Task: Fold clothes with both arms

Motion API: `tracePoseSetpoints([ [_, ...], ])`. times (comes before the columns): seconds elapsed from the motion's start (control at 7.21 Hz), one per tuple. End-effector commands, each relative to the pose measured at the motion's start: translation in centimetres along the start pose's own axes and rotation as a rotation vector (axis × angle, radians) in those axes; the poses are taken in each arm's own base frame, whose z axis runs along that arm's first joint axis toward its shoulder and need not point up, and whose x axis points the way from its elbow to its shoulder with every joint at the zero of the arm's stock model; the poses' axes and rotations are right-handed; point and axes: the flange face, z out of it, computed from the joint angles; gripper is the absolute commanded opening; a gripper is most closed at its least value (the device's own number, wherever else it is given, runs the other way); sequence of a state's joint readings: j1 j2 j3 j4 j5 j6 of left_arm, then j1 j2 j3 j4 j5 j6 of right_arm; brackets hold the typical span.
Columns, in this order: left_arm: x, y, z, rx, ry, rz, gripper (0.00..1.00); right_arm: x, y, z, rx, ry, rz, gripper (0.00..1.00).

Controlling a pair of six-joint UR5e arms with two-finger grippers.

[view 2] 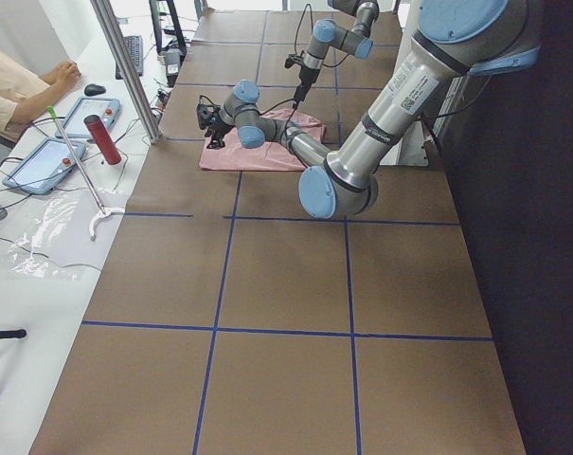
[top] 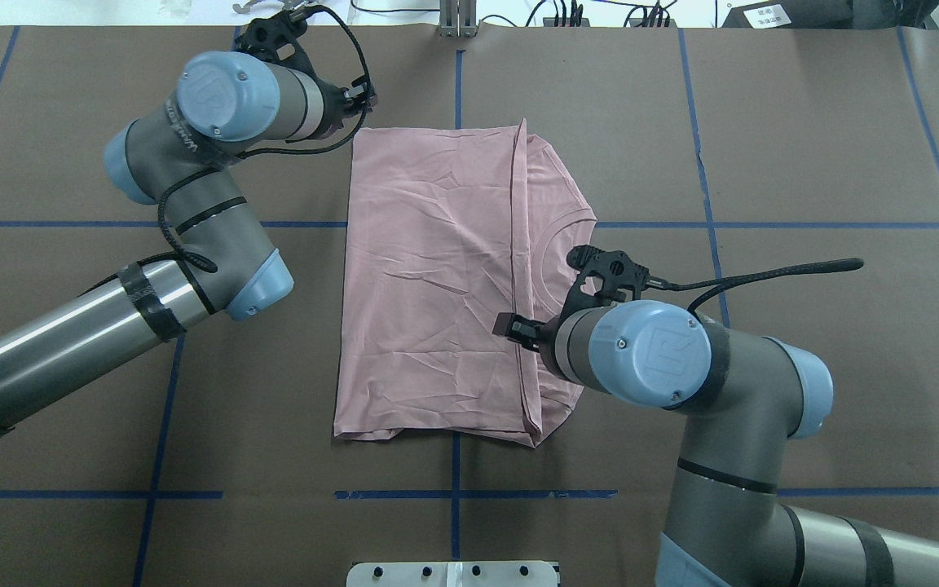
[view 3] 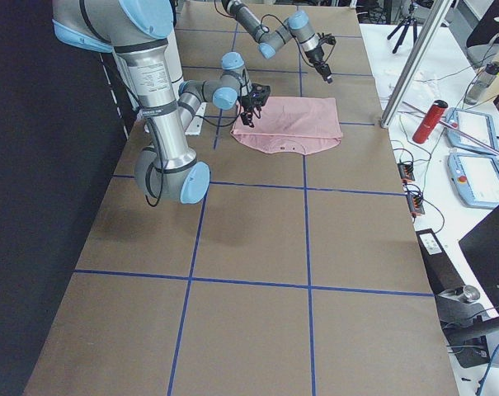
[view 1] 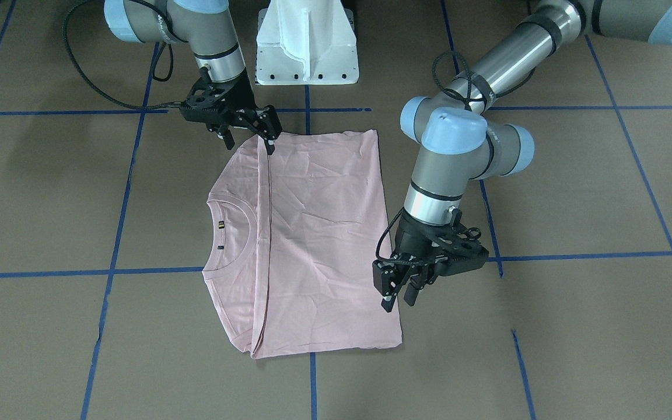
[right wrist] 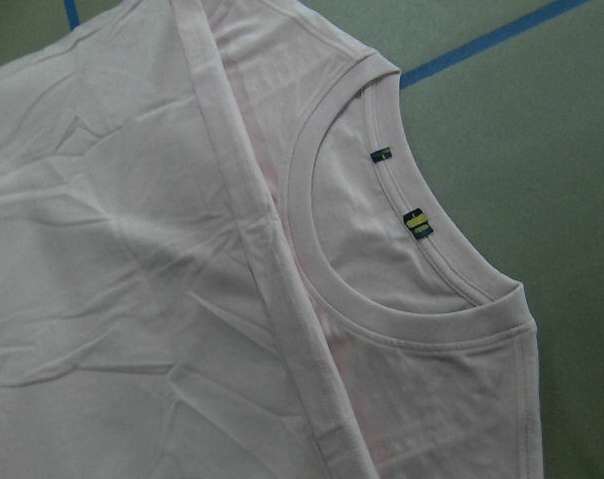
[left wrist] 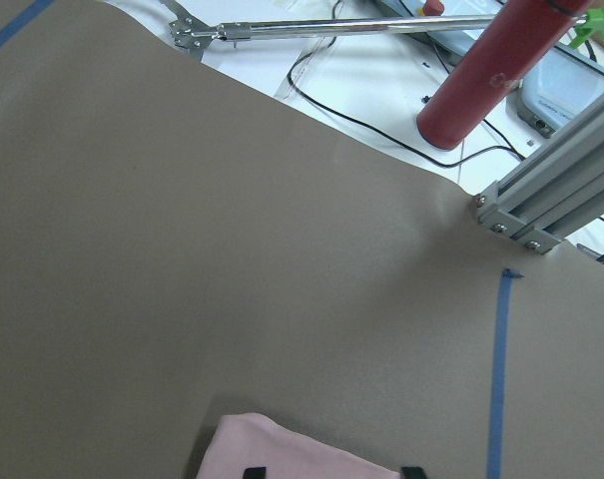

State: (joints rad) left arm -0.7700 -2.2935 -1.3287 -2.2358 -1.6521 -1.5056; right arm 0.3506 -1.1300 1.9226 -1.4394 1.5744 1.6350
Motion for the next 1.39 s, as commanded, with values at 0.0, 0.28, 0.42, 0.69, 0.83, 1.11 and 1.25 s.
tracePoseSetpoints([
  [0.0,-1.8,-1.7,-3.1,-0.049,0.033,-0.010,0.54,-0.8,4.2,2.4,-0.073,0.075,-0.106,1.00],
  [0.28,-2.3,-1.7,-2.9,-0.049,0.025,-0.011,0.54,-1.9,5.0,3.1,-0.082,0.149,-0.198,1.00],
  [0.42,-2.3,-1.7,-2.9,-0.049,0.025,-0.013,0.54,-1.3,5.2,3.7,-0.086,0.164,-0.208,1.00],
  [0.69,-2.3,-1.8,-3.0,-0.048,0.025,-0.015,0.54,-0.4,6.0,5.8,-0.100,0.208,-0.275,1.00],
  [0.83,-2.3,-1.7,-3.0,-0.049,0.027,-0.016,0.54,-0.2,6.5,6.1,-0.109,0.215,-0.294,1.00],
  [1.11,-2.3,-1.7,-3.0,-0.049,0.027,-0.017,0.54,0.4,6.2,6.2,-0.124,0.263,-0.351,1.00],
  [1.25,-2.3,-1.7,-3.0,-0.049,0.027,-0.019,0.54,0.5,5.9,6.1,-0.122,0.267,-0.357,1.00],
])
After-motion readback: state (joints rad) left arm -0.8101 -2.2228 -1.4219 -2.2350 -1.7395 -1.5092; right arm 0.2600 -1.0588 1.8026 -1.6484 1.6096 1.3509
